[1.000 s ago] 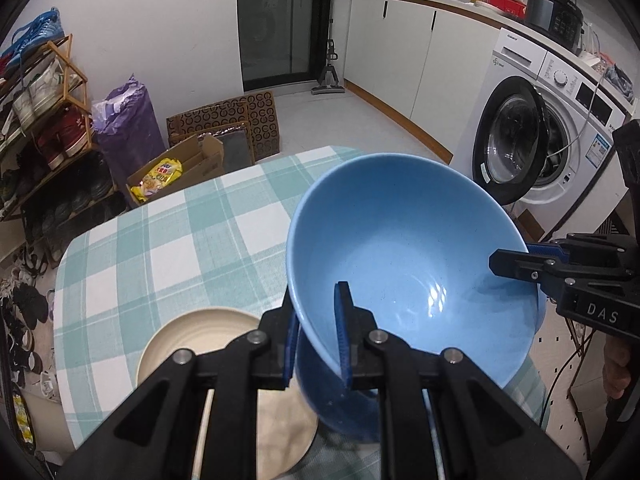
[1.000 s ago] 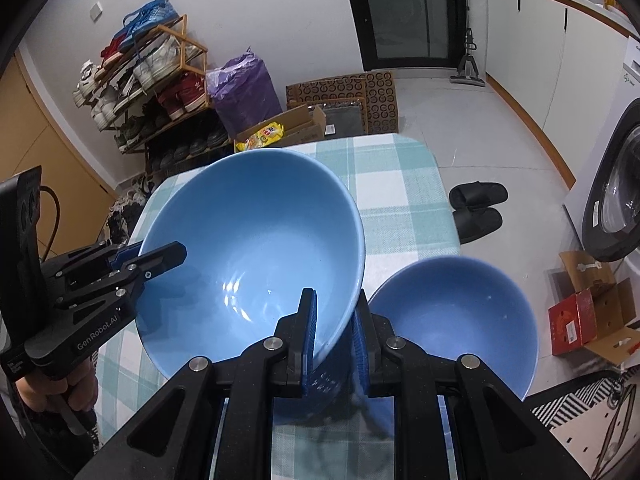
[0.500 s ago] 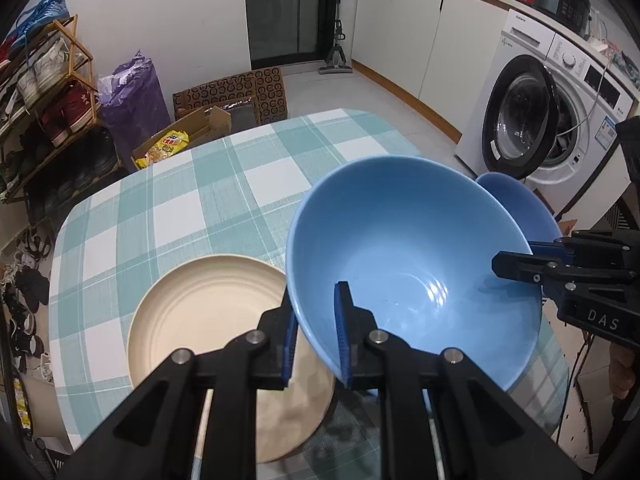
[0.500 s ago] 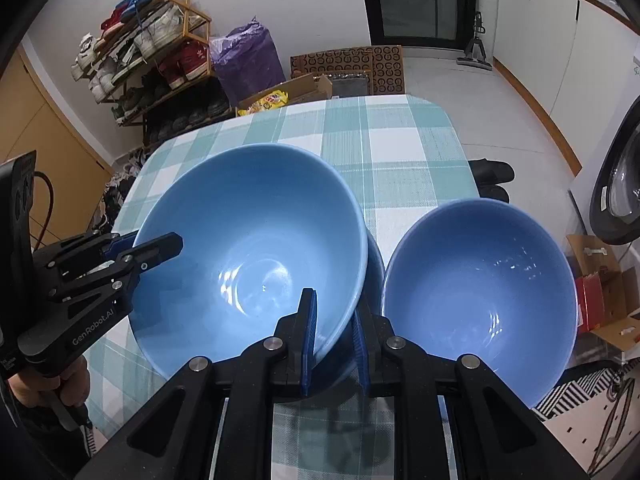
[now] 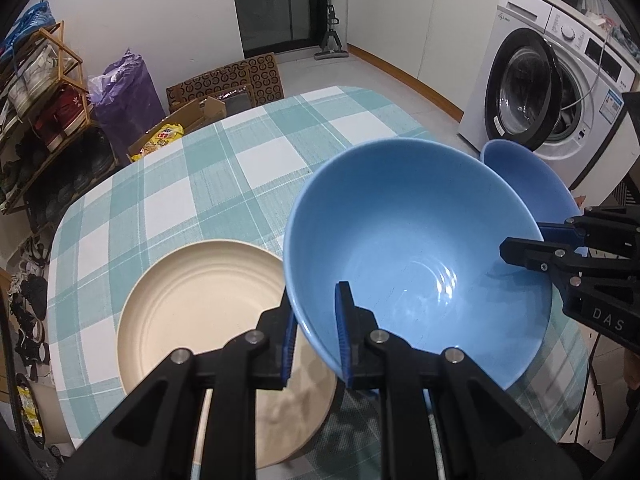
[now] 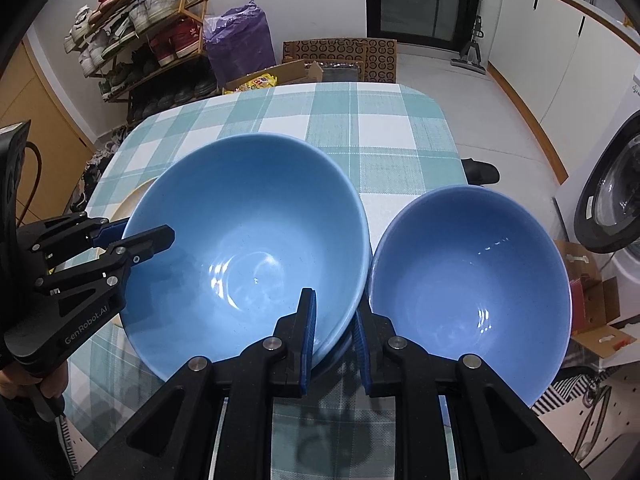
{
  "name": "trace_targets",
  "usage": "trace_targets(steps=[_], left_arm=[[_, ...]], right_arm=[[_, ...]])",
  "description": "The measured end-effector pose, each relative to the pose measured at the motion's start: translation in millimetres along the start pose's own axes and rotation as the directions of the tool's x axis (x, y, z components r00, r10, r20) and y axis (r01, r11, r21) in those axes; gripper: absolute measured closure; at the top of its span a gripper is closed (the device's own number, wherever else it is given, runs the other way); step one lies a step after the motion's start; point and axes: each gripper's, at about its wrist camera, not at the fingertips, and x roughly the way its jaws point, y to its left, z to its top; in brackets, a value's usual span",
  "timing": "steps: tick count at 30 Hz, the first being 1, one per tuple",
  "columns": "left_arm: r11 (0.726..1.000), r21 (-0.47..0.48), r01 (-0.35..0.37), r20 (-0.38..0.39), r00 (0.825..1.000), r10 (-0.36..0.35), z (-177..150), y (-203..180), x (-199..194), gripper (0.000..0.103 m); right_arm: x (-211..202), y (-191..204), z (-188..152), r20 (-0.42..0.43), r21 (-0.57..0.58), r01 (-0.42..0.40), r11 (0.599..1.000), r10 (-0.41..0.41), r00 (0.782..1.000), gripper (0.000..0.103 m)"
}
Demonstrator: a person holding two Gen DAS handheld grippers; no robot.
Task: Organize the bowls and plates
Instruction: 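Lower the bowl into the other blue bowl and open the right tool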
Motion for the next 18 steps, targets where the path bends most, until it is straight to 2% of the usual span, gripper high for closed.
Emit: trace_targets(steps=[6,10,12,16,18], left_arm=[[1.000,0.025,-0.016,-0.005,1.000,0.016,-4,-3,4,0.086],[0.999,0.030,-0.034,-0.027,0.999,0.035,-7,0,8,0.084],[0.999,0.017,-0.029,-0.036,0.999,0.030,-7,5,9,0.072],[1.000,-0.015,-0.009,-0.045,0.999,0.008,-9,14,8,0.060],[1.000,-0.031,0.002,-0.046,0.999,-0.003,-8,18,7,0.057]], right_arm=[[1,1,-1,0.002,-0.023,0.023,0.999,-0.023,1.000,0.083],[1,5,-1,0.000,-0.050,0.033,0.998,-0.033,0.999,0.074],[2,6,-1,0.003,-0.061,0.045,0.997,-0.045,0.999,0.073],[4,1,1,0.000,-0.051,0.028,0.998,-0.028,1.000,0.071],[2,1,1,0.007,-0.054,0.027,0.998,-0.026,1.000,0.066]])
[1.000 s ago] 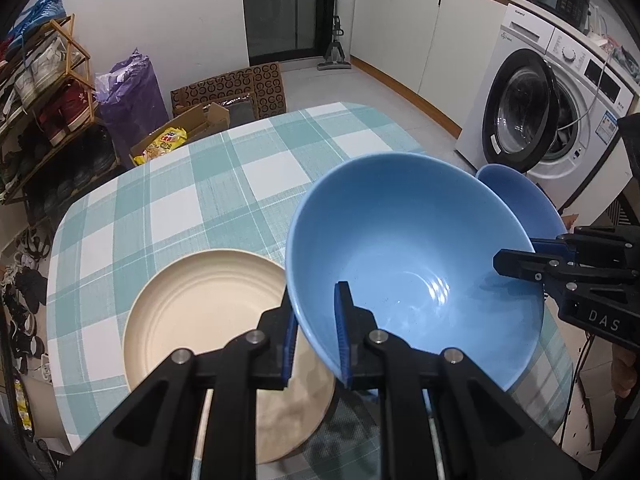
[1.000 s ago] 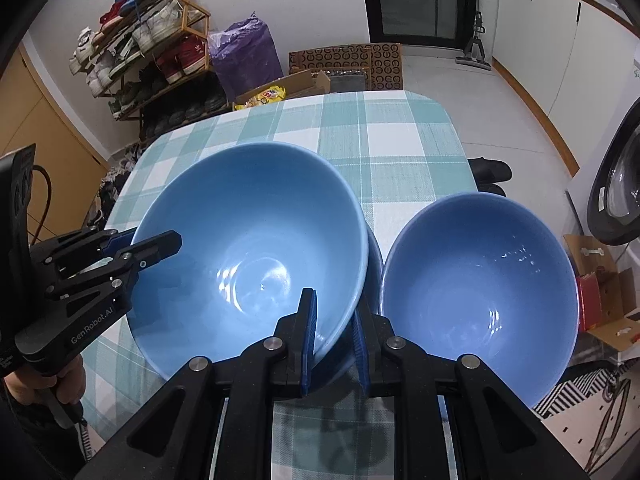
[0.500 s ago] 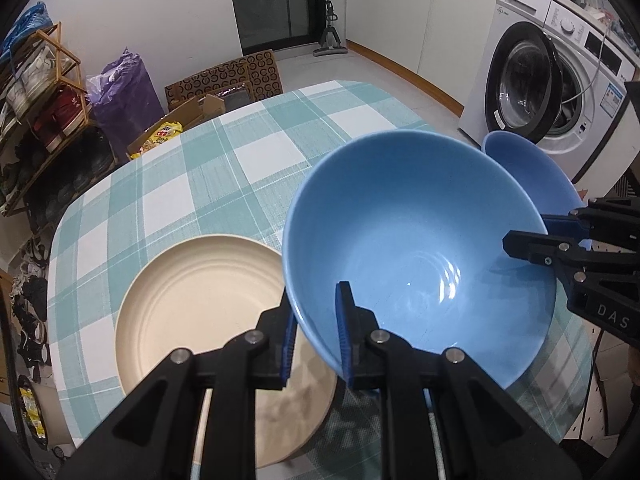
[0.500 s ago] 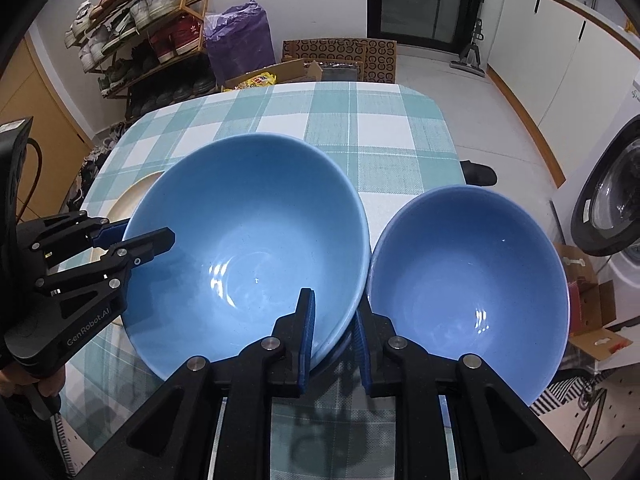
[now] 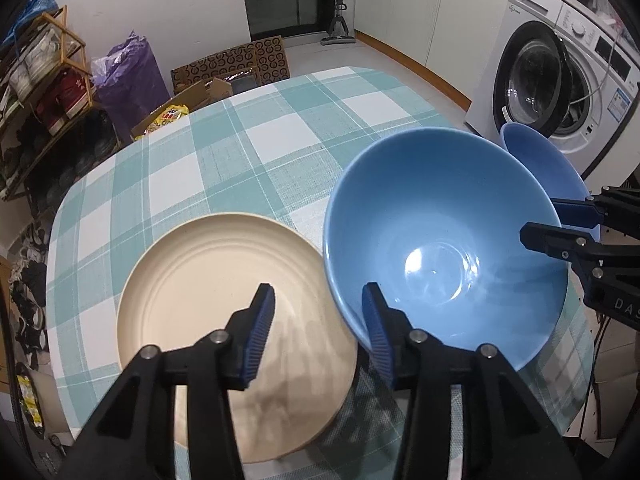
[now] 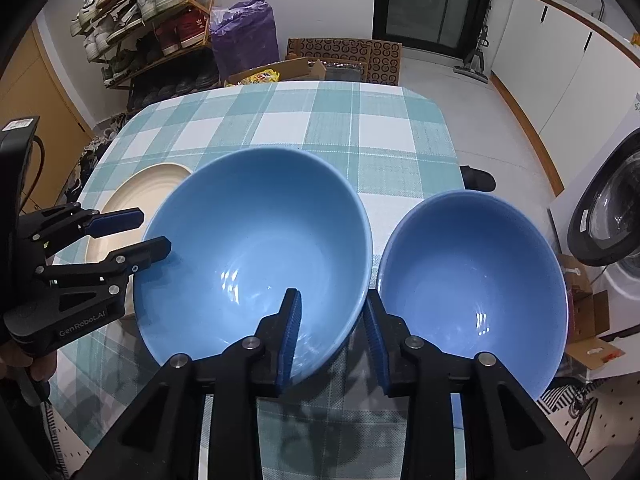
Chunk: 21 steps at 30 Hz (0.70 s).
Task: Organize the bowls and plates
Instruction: 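Lower the bowl into the other blue bowl and open the right tool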
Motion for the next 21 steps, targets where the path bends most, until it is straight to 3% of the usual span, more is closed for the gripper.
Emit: trace_targets(steps=[5,10,12,16,18,21], left_arm=[[1.000,-0.010,0.014,0.005,1.000,-0.014,-2,3,-3,0.054],[0.999,-0.016,0.041,0.020,0.999,-0.041,-1,3,-11,0.052],[0.999,-0.013,0.041,0.020,0.999,-0.041,0,2,-13,0.049],[0.998,-0.023,0.054,0.021,0.998,-0.054,3,3,-18,0.044],[0.998,-0.029,0.058,0.032,0.998,-0.057,4,3,-21,0.024],[0.998,-0.041,0.055,0.061,0.997,-0.052,5,4,-28,0.021]], right_arm=[[-7,0,0,0.021,-0.005,0.005,1.000,-0.005,1.000,0.053],[-17,0,-1,0.053,-0.005,-0.009,1.000,0.009,0.999,0.028],[-22,-1,-2,0.067,0.000,-0.005,1.000,0.004,0.998,0.023],[-28,-3,-2,0.084,0.000,-0.018,1.000,0.018,0.996,0.018],[-31,-4,-1,0.094,0.001,-0.028,1.000,0.028,0.995,0.017],[-34,-4,-2,0.102,0.001,-0.037,0.999,0.036,0.994,0.017]])
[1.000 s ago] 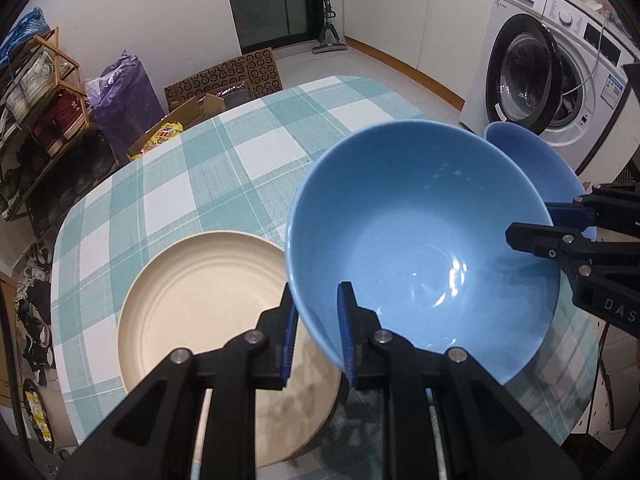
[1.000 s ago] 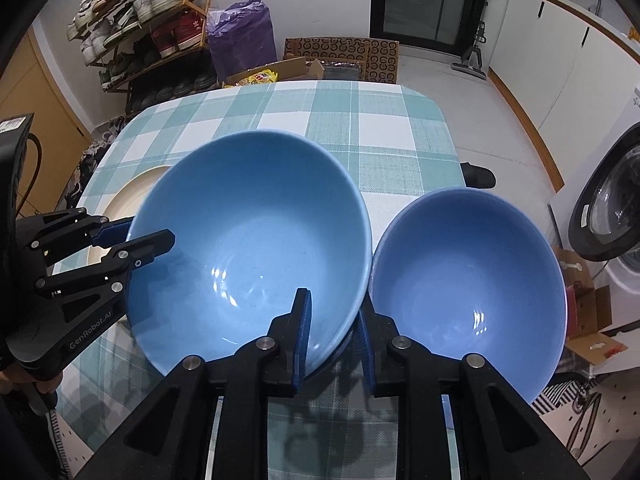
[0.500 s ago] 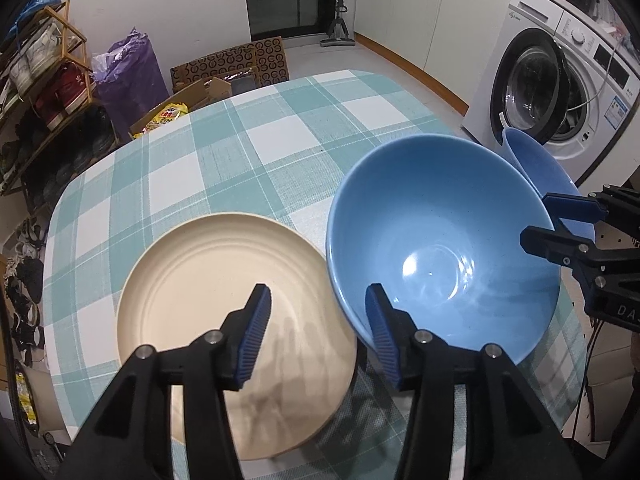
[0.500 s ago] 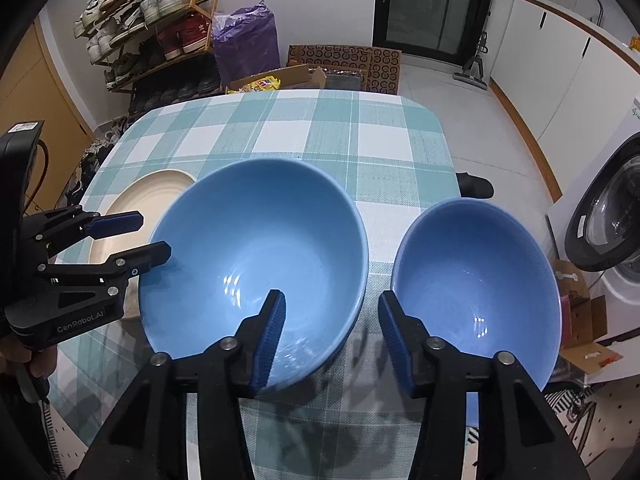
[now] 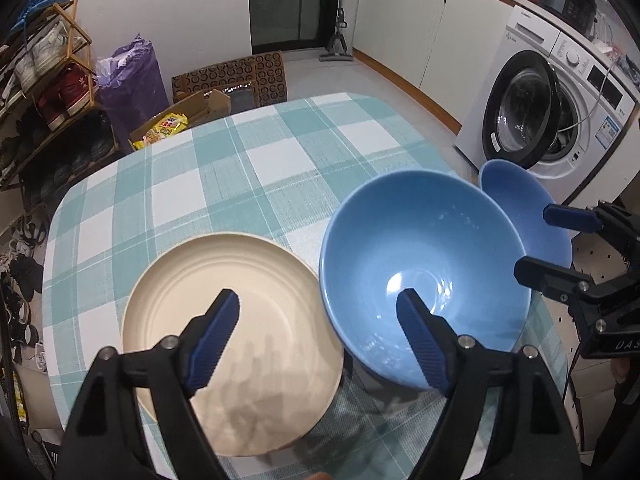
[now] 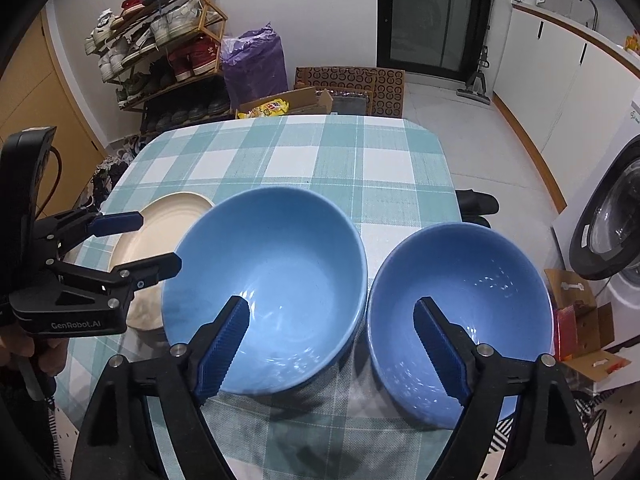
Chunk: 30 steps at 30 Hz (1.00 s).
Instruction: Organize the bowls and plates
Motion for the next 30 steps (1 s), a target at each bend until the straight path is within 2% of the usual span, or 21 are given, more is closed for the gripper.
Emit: trace_targets(steps=[8,12,16,18,25,30], left_arm=[[1.000,0.016,0.016,0.025,1.000,-0.017,11,-10,-9,0.017],[0.999,0.041,0.023,0.044,0.999,-0.025,21,-24,-13,0.007],[0.997,0.070,0.036,0.051,0.998,-0.040,32,-40,-15,0.006],[0.995,0.087,0.048,0.050,0.997,-0.052,38,-50,-13,0.000],[0.985,0.149,0.091,0.039,0.994,-0.098,56,-86,-6,0.000],[0.976,0.199,0.093,0.016,0.995,-0.098,72,-113,6,0.000]], right_arm=[[-11,-3,-1,0.020,-0.004,-0.007,1.000,0.007,1.000,0.017],[-25,-11,0,0.045,0.010,-0.005,1.000,0.004,0.999,0.017],[-43,-29,-1,0.070,0.037,-0.003,0.999,0.000,0.998,0.016],[-52,-43,-2,0.080,0.062,0.004,0.998,-0.009,0.997,0.016],[-67,-89,-10,0.083,0.147,0.034,0.989,-0.046,0.995,0.016],[-65,-115,-19,0.063,0.203,0.042,0.978,-0.056,0.996,0.016]])
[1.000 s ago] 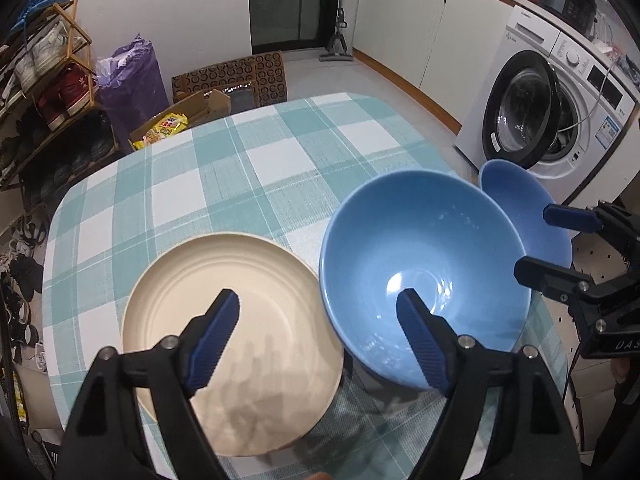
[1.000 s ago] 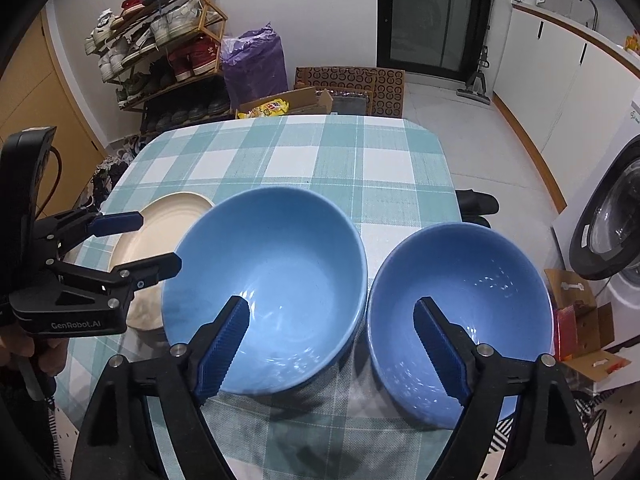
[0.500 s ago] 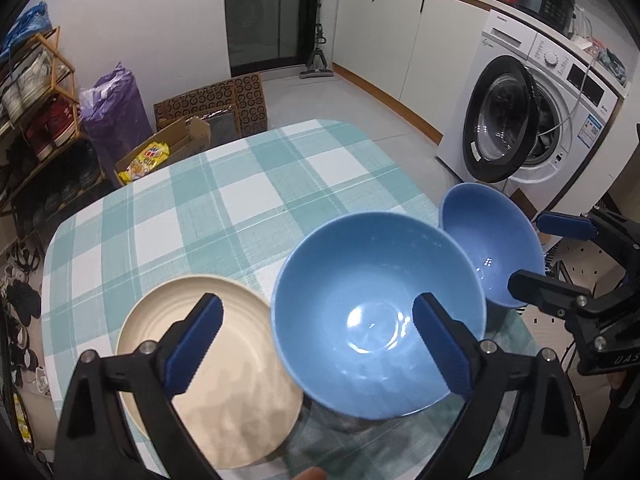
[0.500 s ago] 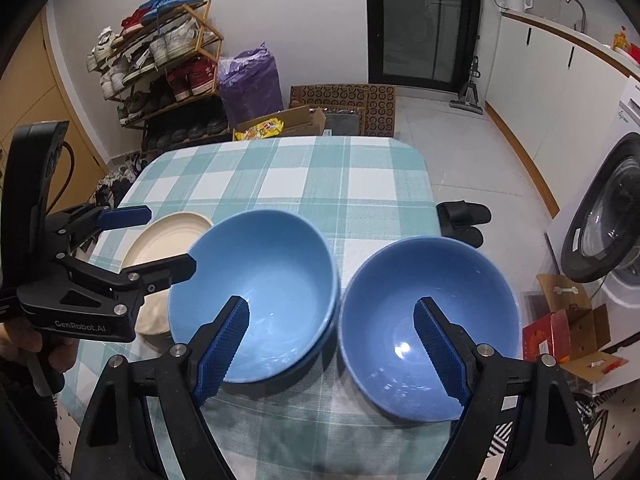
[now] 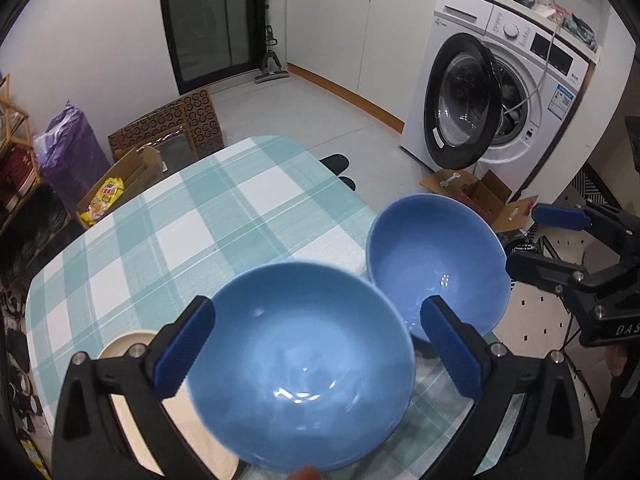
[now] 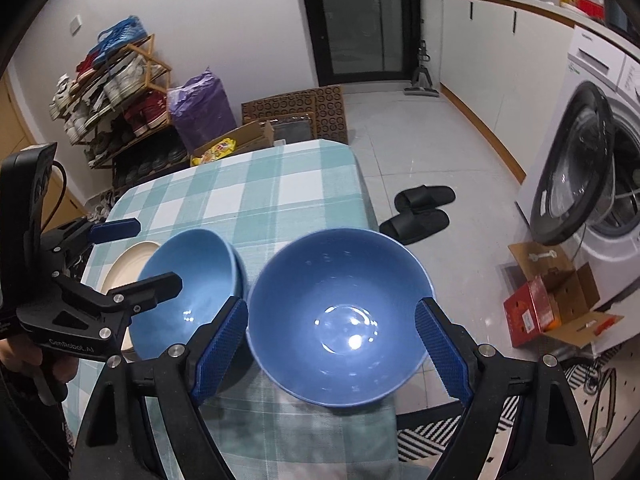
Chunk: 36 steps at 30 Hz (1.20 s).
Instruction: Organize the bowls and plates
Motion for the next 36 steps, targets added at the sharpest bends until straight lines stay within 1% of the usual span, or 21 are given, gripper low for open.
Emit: trace_targets(steps=[3,9,13,15,16,18,23,24,26,28,31,32,33,34,35,36], left_arm=[[1.000,0.021,0.019,-0.018,1.000,-0.018,14,-12,13,0.000],[0.998,0.052,0.023,-0.073,0.997,-0.019,29,-29,46,0.000],[0.997,0.067,0.032,-0.106,0.994,-0.025,33,-36,67,0.002],[0.997,0.073,0.026,-0.117,0.993,-0.017,34,-38,74,0.006],[0.997,0.076,0.028,-0.128,0.992,-0.019,35,-39,78,0.007],[0.996,0.077,0.041,-0.140,0.990,-0.030,35,-39,85,0.007],[0.994,0.102,0.045,-0.159,0.987,-0.028,37,-44,100,0.007],[0.993,0.107,0.044,-0.161,0.987,-0.026,37,-44,103,0.013],[0.992,0.117,0.043,-0.185,0.982,-0.021,38,-46,110,0.020],[0.991,0.129,0.042,-0.196,0.981,-0.016,38,-48,116,0.022],[0.988,0.149,0.035,-0.205,0.979,-0.004,38,-51,122,0.028],[0.988,0.152,0.037,-0.208,0.978,-0.005,37,-52,123,0.034],[0.987,0.154,0.042,-0.216,0.976,-0.008,37,-53,125,0.039],[0.987,0.157,0.045,-0.220,0.975,-0.010,37,-53,126,0.041],[0.986,0.160,0.046,-0.223,0.975,-0.009,37,-54,127,0.043],[0.985,0.165,0.049,-0.230,0.973,-0.010,37,-55,129,0.047]], right_arm=[[5,-14,-5,-0.019,0.031,0.011,0.999,-0.010,1.000,0.016],[19,-40,-17,-0.055,0.102,0.031,0.994,-0.026,0.998,0.016],[29,-57,-28,-0.083,0.145,0.038,0.989,-0.026,0.996,0.016],[36,-62,-32,-0.097,0.160,0.039,0.986,-0.023,0.995,0.016],[39,-65,-34,-0.104,0.166,0.041,0.985,-0.023,0.994,0.016],[47,-70,-37,-0.120,0.184,0.044,0.982,-0.022,0.993,0.016],[67,-74,-42,-0.147,0.209,0.051,0.977,-0.020,0.989,0.017],[70,-74,-43,-0.153,0.210,0.050,0.976,-0.017,0.988,0.019],[77,-73,-44,-0.164,0.213,0.044,0.976,-0.008,0.986,0.021],[82,-72,-45,-0.173,0.211,0.044,0.977,-0.007,0.985,0.026],[89,-69,-46,-0.186,0.208,0.041,0.977,-0.001,0.983,0.032],[91,-68,-47,-0.189,0.207,0.041,0.977,-0.001,0.982,0.034],[93,-67,-47,-0.192,0.206,0.039,0.978,0.001,0.981,0.039],[95,-66,-48,-0.196,0.206,0.038,0.978,0.003,0.981,0.043],[96,-64,-48,-0.199,0.206,0.036,0.978,0.005,0.980,0.045],[97,-64,-48,-0.203,0.206,0.035,0.978,0.008,0.979,0.047]])
